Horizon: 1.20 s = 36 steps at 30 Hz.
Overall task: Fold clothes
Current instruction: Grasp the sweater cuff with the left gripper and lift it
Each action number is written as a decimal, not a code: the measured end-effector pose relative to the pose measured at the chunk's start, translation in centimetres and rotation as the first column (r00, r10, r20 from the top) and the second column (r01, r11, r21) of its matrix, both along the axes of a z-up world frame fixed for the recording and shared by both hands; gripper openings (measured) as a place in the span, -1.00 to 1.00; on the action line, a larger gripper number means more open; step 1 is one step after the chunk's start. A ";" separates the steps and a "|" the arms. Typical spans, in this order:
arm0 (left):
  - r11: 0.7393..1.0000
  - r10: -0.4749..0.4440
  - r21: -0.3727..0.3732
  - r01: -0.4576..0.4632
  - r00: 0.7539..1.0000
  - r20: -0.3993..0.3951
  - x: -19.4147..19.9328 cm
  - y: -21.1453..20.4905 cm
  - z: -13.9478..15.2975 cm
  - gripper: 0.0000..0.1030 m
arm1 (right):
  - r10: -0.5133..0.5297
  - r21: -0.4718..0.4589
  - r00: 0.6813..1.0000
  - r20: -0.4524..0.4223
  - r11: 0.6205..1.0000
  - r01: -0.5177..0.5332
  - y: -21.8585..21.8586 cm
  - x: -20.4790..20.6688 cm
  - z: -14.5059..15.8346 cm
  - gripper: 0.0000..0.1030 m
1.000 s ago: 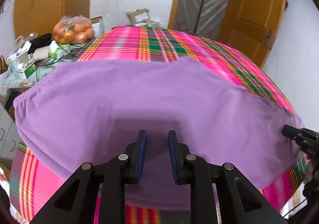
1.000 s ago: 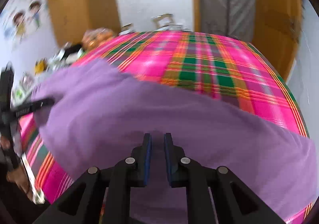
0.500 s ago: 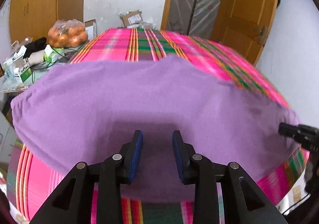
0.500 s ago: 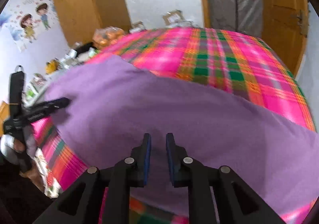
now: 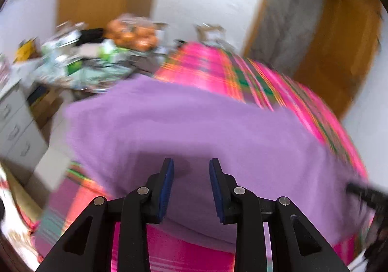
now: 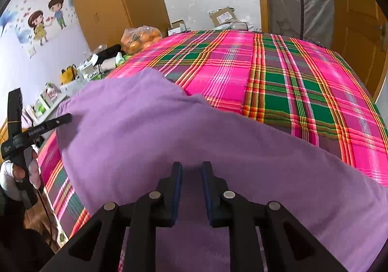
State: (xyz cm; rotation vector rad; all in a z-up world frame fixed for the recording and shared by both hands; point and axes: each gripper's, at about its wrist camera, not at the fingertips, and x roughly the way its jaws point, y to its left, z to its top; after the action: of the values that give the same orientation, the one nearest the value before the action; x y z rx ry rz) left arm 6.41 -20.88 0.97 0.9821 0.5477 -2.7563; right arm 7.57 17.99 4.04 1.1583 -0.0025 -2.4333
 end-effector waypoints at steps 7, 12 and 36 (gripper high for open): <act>0.955 0.229 0.198 -0.220 0.973 -0.021 3.1 -8.0 -0.5 -0.18 | -0.007 -0.027 1.000 0.008 1.000 0.008 0.2 -0.6 -0.7 -0.54; 0.931 0.269 0.254 -0.264 0.963 0.013 3.2 -9.0 -1.6 -0.02 | -0.004 -0.032 1.000 0.001 0.999 0.004 0.1 -0.6 -0.8 -0.50; 0.891 0.264 0.378 -0.249 0.964 0.014 -2.6 -11.4 -2.7 -0.51 | -0.006 -0.055 1.000 0.002 0.998 0.006 0.1 -0.5 -0.9 -0.42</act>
State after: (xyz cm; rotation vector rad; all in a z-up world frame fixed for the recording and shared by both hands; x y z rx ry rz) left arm 3.85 -32.26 -1.75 0.8517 1.1600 -2.4835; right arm 7.03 18.06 3.18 1.1378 -0.0737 -2.4219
